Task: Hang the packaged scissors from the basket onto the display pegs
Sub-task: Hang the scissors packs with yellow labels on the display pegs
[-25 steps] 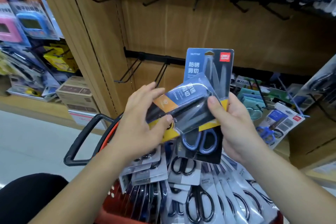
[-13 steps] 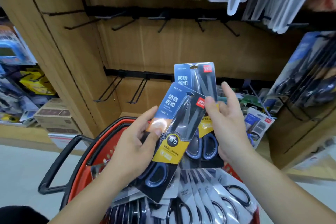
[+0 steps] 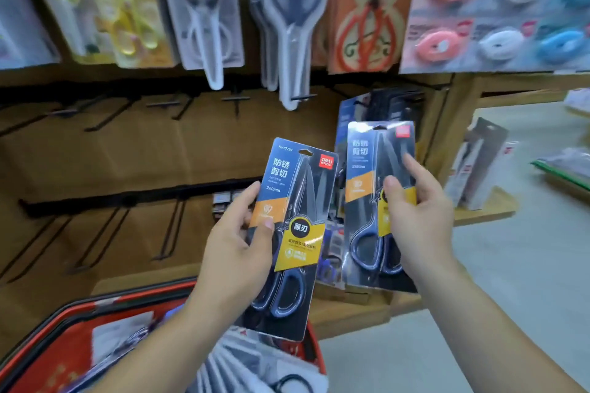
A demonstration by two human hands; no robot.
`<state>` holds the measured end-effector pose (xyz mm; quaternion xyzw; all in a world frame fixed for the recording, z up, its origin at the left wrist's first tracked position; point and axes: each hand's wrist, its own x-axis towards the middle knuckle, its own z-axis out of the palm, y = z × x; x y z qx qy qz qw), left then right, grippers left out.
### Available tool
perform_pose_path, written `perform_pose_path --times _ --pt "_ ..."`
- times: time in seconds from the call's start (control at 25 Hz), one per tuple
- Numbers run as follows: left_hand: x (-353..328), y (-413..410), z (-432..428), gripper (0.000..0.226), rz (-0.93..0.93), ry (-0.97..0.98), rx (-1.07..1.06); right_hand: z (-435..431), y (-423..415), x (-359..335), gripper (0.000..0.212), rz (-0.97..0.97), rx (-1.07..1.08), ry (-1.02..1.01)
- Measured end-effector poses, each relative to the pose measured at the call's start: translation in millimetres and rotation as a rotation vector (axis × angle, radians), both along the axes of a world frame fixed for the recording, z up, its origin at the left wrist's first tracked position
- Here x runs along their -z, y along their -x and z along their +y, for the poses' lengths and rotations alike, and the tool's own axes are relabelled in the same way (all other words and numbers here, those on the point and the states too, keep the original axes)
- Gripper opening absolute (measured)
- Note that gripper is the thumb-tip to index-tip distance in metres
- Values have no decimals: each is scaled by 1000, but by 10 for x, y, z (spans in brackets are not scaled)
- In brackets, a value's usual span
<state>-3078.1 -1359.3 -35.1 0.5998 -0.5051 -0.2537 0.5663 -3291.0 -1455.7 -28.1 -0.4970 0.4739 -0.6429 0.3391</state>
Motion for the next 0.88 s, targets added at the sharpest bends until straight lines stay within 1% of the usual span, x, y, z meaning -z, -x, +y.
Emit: perform_pose_path --times 0.16,0.4,0.48,0.56,0.68,0.88 --pt "-133 317 -376 52 28 7 64 -417 267 -149 54 143 95 110" --pt "-165 632 -757 54 109 -14 124 -934 325 57 62 262 143 152" --pt "-159 686 -812 54 105 -22 130 -1009 372 165 63 299 191 173" --pt "-162 731 -828 53 93 -22 145 -1053 442 256 61 285 218 144" --pt "-159 785 -890 53 82 -26 174 -1170 558 266 58 259 172 112" --pt "-184 853 -929 52 98 -37 168 -1226 601 373 52 214 151 189"
